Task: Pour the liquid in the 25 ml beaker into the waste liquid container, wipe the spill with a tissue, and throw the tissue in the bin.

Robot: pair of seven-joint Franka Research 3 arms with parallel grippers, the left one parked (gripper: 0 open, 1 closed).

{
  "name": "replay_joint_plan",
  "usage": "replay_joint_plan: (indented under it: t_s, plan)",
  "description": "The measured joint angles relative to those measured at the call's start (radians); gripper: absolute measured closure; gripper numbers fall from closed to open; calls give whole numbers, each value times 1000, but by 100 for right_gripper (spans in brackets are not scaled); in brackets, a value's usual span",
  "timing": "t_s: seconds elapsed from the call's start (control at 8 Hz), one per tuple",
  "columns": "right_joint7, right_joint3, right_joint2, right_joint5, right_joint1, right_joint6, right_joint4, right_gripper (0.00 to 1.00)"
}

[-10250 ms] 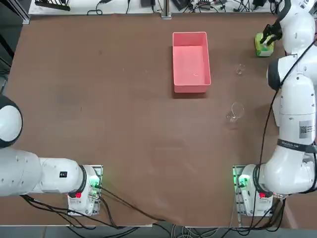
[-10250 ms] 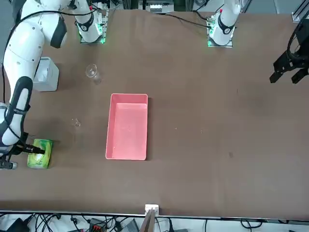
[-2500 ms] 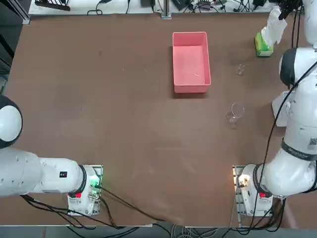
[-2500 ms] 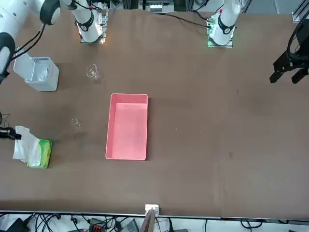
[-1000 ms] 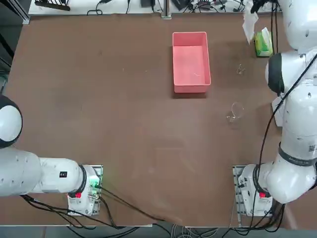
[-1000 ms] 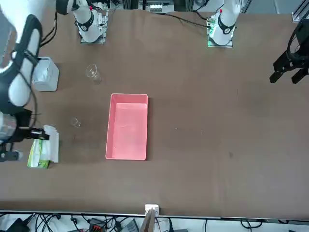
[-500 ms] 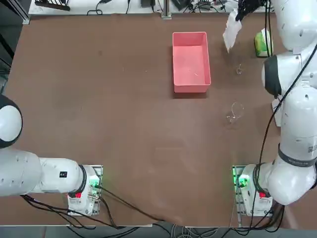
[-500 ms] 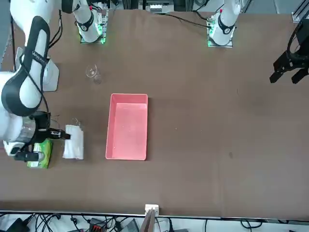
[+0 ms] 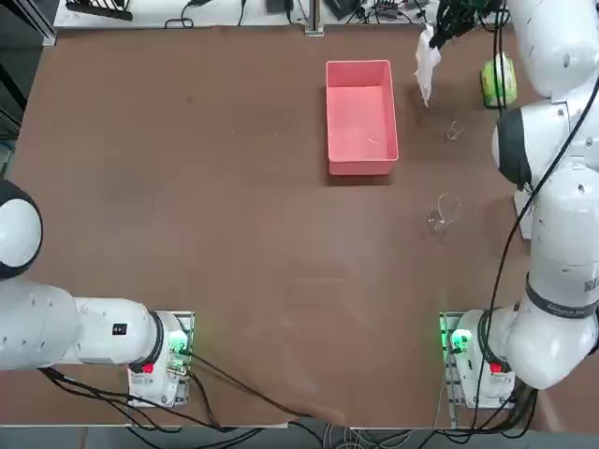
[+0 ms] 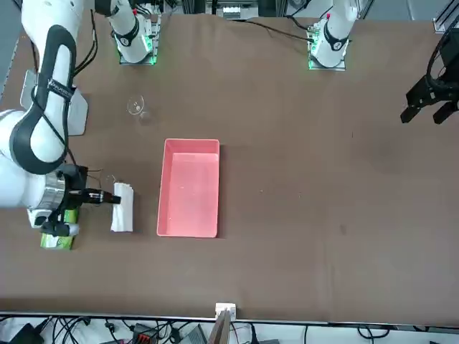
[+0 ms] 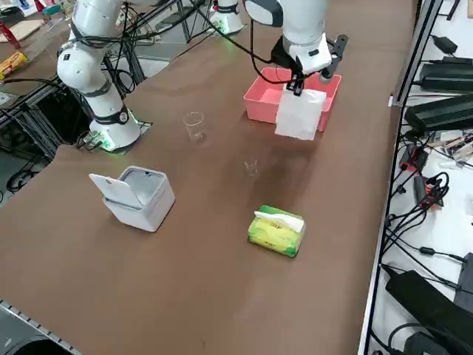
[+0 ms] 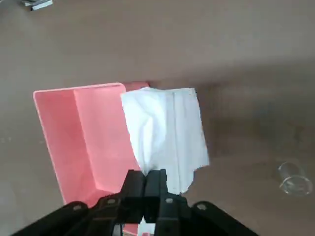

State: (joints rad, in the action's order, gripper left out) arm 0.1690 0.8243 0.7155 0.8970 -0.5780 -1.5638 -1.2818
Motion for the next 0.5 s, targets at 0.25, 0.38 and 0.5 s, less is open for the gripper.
replay_joint_plan:
  t_s: [0.25,0.38,0.5]
  plan:
    - [-1,-1,-4,14,-36,-1,-66,98]
    - [-1,-1,-3,37,-57,-6,-105,98]
    - [0,-1,-4,54,-77,-26,-142,98]
